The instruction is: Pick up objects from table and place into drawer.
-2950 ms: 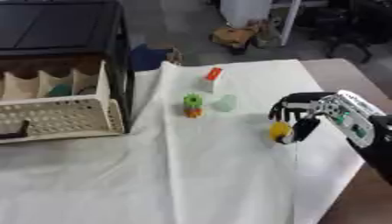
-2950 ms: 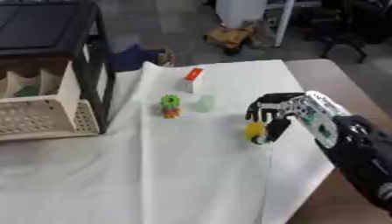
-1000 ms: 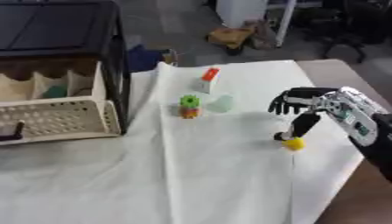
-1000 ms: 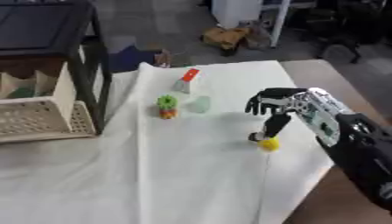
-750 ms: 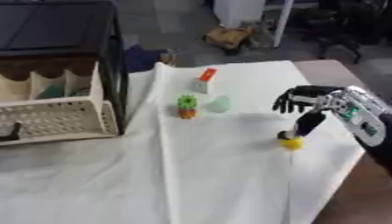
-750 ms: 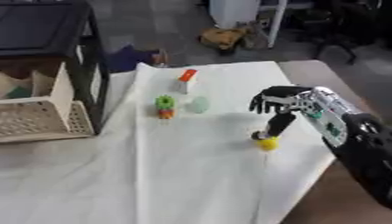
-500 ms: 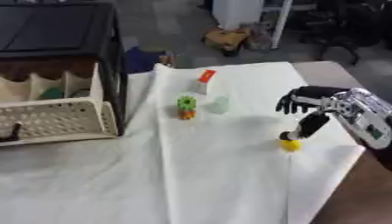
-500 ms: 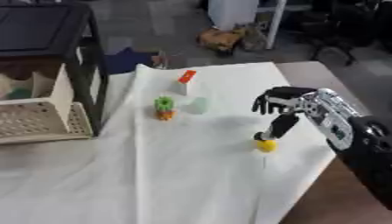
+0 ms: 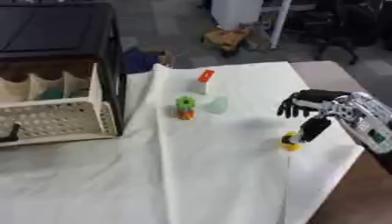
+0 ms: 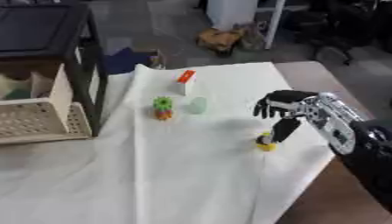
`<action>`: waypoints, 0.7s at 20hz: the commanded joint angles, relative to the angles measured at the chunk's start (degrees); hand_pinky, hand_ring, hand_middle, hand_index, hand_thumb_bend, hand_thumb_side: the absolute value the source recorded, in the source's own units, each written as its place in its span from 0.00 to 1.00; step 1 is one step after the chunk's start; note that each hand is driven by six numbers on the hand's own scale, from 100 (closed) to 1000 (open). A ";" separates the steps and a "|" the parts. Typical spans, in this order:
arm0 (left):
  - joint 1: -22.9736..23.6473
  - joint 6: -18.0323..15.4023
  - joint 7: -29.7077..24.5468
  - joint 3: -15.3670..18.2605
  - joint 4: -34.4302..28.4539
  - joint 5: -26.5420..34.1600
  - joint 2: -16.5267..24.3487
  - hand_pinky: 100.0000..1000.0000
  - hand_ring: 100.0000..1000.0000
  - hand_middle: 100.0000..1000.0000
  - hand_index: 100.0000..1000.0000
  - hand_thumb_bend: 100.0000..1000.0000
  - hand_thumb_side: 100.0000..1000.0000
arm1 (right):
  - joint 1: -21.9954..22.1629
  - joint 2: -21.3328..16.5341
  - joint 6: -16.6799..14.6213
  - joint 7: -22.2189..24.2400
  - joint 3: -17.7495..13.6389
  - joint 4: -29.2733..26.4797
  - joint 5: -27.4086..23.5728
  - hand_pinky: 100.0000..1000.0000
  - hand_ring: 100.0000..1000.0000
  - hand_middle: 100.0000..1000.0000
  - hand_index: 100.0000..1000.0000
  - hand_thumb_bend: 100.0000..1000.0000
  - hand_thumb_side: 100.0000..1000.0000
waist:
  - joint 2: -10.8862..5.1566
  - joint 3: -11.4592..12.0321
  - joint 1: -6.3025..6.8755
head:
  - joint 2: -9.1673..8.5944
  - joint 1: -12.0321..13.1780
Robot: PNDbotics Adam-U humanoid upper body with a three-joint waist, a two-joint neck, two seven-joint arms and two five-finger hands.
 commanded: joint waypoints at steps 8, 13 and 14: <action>-0.21 -0.15 -0.06 0.83 -0.69 -0.08 1.20 0.26 0.26 0.28 0.54 0.00 1.00 | 0.13 -1.89 0.03 0.93 -0.41 1.24 0.03 0.56 0.68 0.63 0.80 0.37 0.22 | -1.01 0.04 0.29 | -0.15 -0.19; -0.04 -0.19 0.08 0.89 -0.69 -0.13 1.15 0.26 0.26 0.28 0.54 0.00 1.00 | 0.01 -1.81 0.24 0.61 -0.87 0.82 -0.53 0.56 0.68 0.63 0.81 0.41 0.25 | -1.09 0.02 0.46 | -0.08 -0.29; -0.03 -0.17 0.07 0.87 -0.69 -0.13 1.13 0.26 0.26 0.28 0.54 0.00 1.00 | -0.13 -1.90 0.31 0.51 -0.93 0.47 -0.56 0.56 0.68 0.63 0.81 0.41 0.25 | -1.11 -0.02 0.44 | -0.05 -0.33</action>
